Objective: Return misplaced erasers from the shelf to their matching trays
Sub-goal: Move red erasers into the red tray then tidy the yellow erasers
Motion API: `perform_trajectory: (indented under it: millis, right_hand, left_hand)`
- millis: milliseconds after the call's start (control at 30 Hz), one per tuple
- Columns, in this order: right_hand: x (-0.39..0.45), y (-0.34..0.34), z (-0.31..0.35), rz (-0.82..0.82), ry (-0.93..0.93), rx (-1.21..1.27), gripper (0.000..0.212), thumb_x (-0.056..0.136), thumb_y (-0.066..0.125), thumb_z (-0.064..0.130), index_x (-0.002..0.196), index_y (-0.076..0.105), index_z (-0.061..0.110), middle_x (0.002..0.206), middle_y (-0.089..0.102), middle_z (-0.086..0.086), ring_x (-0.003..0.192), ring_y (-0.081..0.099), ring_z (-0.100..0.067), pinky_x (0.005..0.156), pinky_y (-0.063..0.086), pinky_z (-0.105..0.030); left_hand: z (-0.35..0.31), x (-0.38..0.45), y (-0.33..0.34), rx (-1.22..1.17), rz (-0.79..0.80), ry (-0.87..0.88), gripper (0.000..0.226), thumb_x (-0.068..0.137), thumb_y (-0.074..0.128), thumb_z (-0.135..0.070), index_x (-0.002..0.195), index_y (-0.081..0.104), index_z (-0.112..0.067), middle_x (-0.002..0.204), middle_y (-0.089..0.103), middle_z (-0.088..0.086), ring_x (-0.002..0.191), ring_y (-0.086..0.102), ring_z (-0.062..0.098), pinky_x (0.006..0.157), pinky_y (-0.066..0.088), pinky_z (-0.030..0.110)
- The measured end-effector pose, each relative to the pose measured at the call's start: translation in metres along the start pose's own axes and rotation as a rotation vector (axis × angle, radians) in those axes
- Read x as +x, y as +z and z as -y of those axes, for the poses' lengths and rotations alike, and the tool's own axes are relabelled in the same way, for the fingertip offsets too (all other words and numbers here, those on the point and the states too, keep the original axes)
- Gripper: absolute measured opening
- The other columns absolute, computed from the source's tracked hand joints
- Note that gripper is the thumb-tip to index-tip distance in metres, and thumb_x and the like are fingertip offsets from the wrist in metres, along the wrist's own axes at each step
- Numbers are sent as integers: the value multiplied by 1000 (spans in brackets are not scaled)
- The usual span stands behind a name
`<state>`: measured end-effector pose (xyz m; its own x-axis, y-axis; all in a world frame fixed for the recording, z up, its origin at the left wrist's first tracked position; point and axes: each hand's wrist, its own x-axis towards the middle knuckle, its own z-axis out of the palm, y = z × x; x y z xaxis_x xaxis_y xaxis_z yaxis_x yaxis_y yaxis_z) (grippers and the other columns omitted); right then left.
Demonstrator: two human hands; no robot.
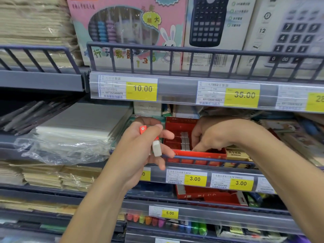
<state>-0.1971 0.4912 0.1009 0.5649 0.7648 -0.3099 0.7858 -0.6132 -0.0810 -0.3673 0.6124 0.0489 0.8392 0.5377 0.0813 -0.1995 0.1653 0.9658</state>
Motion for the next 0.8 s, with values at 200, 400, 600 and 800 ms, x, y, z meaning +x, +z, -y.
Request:
perform_trajectory:
  millis: [200,400,600,800]
  right_hand:
    - [-6,4,-6,-214,-105,167,18,80,80,46,87,70,33,83,68,16,80,66,-9,66,49,-21]
    - [-38,27,19,-361,-603,787,32,76,82,44,102,70,30,91,68,13,74,59,-2,65,49,-16]
    - [-37,41,31,-599,-543,743,27,79,82,36,102,70,30,88,68,8,75,62,-10,68,52,-27]
    - [-30,29,10,-467,-408,1031,11,90,73,15,99,75,21,66,69,10,60,61,-10,58,46,-11]
  left_hand:
    - [3,1,3,59,-35,23,12,105,56,-23,107,52,-12,82,74,7,41,46,16,33,26,22]
    - [6,0,15,34,-68,6,35,103,59,-43,101,51,-9,64,64,6,43,45,17,36,31,25]
    - [4,-2,17,14,-37,41,41,102,54,-50,103,50,-9,72,69,8,51,57,20,48,50,27]
    - [5,-5,0,157,-57,79,22,102,62,-38,99,62,-16,68,70,7,48,51,14,47,44,22]
